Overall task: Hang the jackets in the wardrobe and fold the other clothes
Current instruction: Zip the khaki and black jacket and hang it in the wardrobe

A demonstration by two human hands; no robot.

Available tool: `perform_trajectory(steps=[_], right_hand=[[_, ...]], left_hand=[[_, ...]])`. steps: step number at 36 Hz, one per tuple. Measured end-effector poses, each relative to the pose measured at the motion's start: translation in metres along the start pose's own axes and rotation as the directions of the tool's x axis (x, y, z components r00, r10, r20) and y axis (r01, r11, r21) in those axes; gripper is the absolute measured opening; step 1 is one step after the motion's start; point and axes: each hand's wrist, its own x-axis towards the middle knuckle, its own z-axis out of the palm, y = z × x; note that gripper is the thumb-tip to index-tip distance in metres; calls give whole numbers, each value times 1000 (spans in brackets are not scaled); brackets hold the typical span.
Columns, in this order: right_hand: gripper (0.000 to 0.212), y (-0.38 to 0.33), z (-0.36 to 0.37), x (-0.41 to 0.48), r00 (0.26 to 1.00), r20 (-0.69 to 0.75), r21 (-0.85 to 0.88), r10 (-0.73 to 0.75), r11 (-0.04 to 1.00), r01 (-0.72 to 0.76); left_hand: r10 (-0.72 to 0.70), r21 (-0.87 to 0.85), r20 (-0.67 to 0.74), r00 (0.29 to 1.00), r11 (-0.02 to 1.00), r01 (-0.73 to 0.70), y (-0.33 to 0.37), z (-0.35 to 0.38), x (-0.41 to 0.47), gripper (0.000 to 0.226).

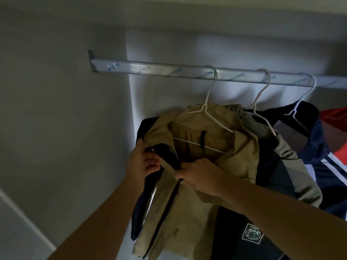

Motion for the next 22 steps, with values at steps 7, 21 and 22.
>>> perform_trajectory(steps=[7,21,22], right_hand=[[23,0,-8,-10,992,-44,334,115,938,-94],[12,-1,-34,-17,998,54,-227,-27,973,38],[13,-1,-37,-16,996,79,-261,-38,964,57]], left_hand=[[142,551,204,969,802,-233,-86,-22,-35,11],[347,830,477,807,124,-544,-114,-6,-25,23],[350,829,486,801,108,-549,-116,-7,-25,24]])
